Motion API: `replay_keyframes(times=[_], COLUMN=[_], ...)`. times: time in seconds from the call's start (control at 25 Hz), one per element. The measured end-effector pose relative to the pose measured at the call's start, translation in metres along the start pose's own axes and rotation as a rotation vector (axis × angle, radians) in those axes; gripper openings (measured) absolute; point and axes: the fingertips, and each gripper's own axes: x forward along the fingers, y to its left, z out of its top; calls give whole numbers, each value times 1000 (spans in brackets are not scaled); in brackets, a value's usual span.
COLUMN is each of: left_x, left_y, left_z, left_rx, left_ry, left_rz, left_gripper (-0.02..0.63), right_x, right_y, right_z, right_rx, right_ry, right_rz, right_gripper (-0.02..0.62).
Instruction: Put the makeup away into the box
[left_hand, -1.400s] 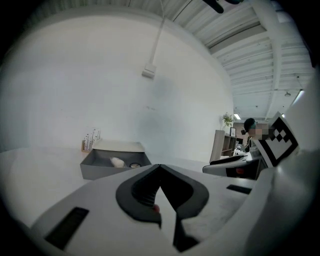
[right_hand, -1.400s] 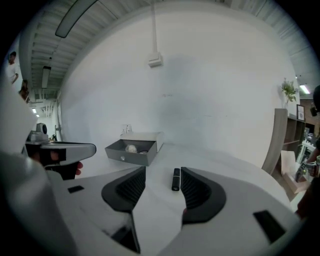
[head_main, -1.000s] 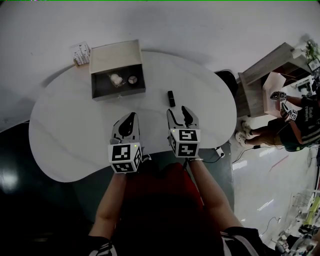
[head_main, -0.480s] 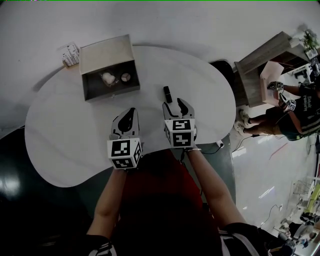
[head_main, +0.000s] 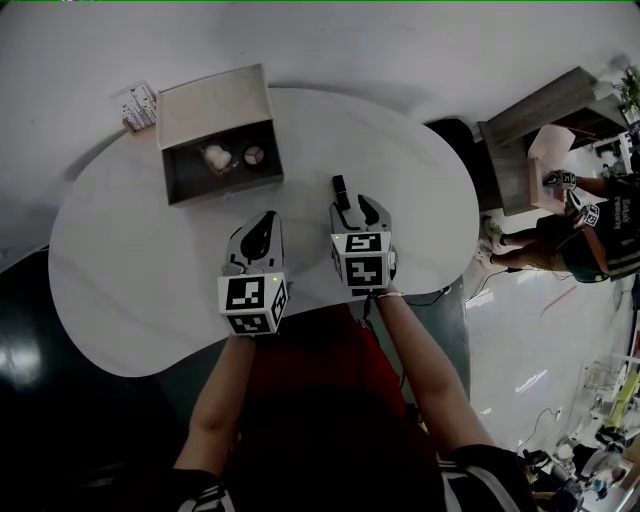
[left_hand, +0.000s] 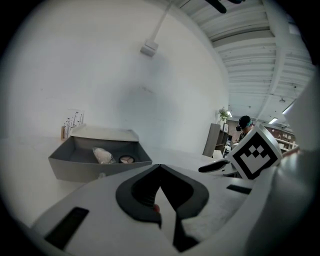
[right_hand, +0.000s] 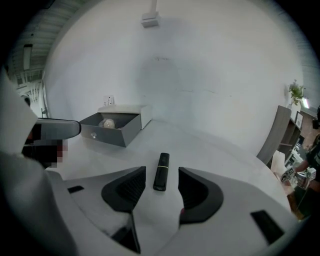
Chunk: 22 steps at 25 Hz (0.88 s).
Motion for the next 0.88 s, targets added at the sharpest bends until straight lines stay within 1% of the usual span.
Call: replay_keyframes(times=[0.28,0.6,0.88], left_x=[13,22,25], left_y=[2,7,10], left_z=[-3,-4,-4], left_rx=[-18,-25,-39], left_ry=[18,27,33], left_rz=[9,24,35], left_gripper=[21,21,21], right_x=[12,22,25], right_y=[-3,-2,-6], right_z=[-4,-7,-9], right_rx=[-13,-12,-19], right_ry=[52,83,113], right_rz=[25,51,49], right_gripper=[210,206,132])
